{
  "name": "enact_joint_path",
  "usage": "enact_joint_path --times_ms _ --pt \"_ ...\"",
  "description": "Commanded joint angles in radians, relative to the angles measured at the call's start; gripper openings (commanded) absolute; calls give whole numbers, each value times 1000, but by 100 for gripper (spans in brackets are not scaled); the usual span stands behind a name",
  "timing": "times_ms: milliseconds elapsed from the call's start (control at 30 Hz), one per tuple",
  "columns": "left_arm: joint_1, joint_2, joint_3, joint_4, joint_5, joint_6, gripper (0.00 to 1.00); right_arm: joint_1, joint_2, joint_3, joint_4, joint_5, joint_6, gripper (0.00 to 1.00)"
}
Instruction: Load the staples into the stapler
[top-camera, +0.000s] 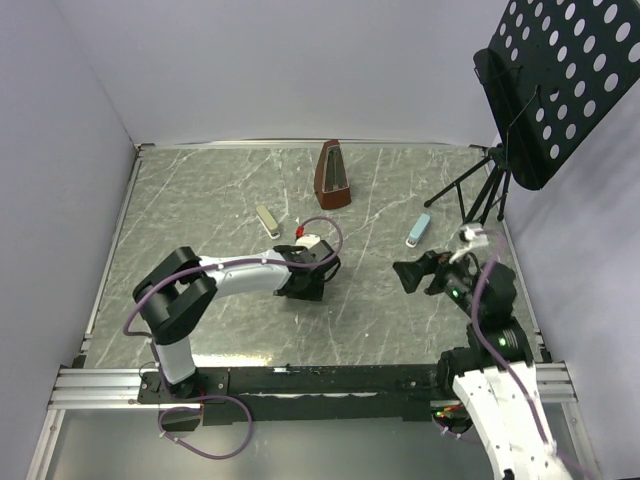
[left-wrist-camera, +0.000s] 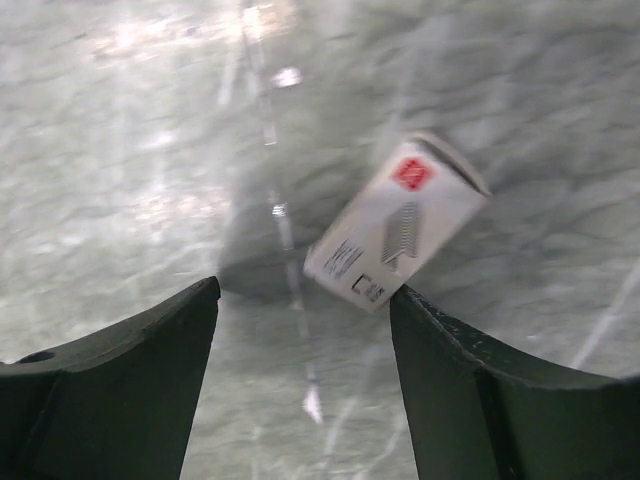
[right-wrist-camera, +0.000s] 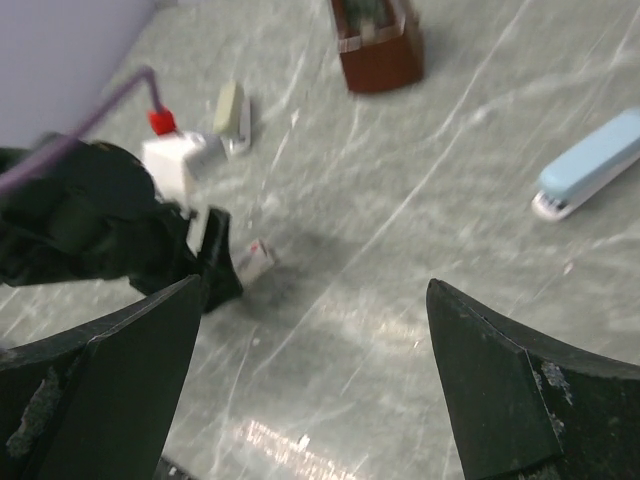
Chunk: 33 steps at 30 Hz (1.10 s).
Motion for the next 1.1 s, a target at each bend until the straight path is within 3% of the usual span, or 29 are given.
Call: enact_joint_path --times_ms 0,133,300,533,800,1067 --pt "9 -58 -51 -9 -19 10 74 6 151 -8 94 -142 28 100" --pt "20 -101 -94 17 -16 27 74 9 339 -24 220 -260 57 100" --pt "56 -210 -163 98 52 9 74 76 565 12 291 -253 88 100" --pt "95 -324 -243 204 168 -219 72 182 938 144 360 -276 75 100" --pt "112 -272 -270 252 190 -402 67 262 1257 316 377 -345 36 79" --pt "119 -238 -272 283 187 -433 60 304 1426 396 418 -371 32 59"
